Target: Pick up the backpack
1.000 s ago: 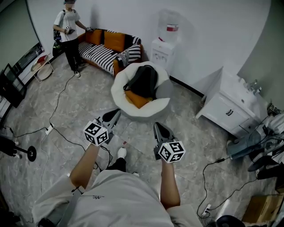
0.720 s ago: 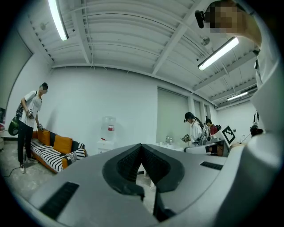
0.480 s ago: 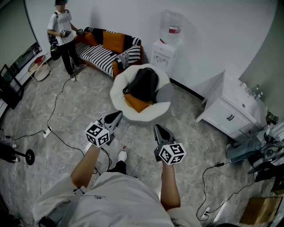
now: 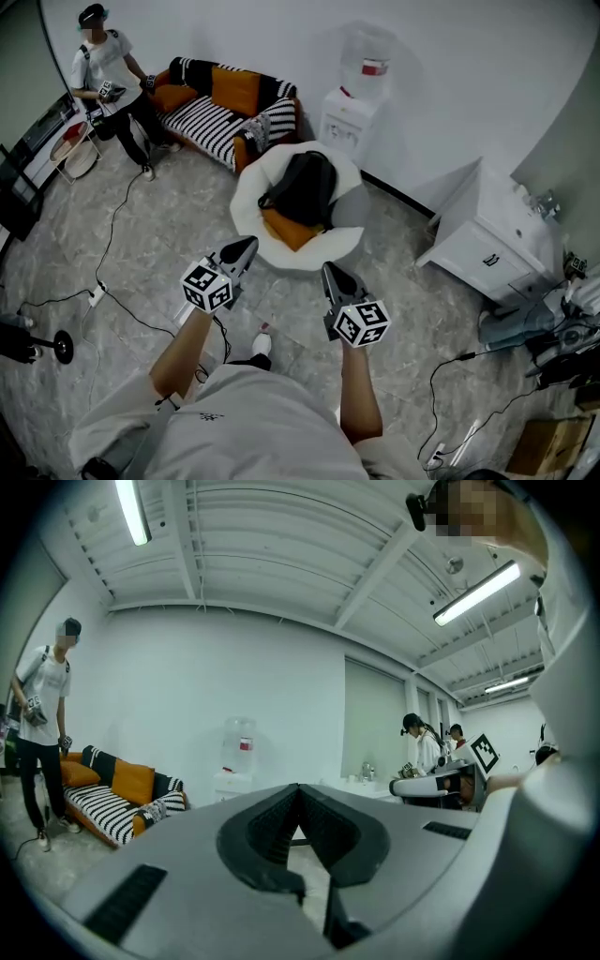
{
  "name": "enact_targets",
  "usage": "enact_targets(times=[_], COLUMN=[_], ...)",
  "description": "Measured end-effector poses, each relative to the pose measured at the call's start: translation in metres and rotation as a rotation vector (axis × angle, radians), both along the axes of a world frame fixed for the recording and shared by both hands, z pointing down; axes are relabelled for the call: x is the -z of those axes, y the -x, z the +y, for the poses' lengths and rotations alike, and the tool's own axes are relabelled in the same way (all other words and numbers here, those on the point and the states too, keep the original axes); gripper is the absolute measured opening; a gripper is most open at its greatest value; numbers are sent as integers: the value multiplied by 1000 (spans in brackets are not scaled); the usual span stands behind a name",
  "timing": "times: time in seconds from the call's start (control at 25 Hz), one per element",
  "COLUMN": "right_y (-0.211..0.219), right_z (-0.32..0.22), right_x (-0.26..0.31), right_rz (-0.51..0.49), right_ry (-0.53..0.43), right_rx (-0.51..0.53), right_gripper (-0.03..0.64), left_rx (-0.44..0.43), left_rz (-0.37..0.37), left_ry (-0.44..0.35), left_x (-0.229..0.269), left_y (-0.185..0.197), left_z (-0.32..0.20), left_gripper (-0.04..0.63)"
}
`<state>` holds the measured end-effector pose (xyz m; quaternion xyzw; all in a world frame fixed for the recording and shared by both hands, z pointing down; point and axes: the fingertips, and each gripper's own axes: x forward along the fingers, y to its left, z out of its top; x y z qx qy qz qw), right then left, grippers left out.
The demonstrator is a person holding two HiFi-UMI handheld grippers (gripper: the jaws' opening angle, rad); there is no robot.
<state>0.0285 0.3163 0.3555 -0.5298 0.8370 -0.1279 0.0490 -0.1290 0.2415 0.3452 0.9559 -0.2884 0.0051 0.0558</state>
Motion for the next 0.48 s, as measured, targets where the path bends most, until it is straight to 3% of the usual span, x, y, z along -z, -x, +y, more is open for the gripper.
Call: enact_targets(times=[0.48], right_y=[25], right_z=[-111], right_x=[1], right_rz=[20], right_ry=[14], right_rx=[-22], right_gripper=[6], left_rx=[-34], left_rz=[-3], left_ry=[25], left_x=[-10], left_y=[17], left_z=[-112], left_gripper=[2])
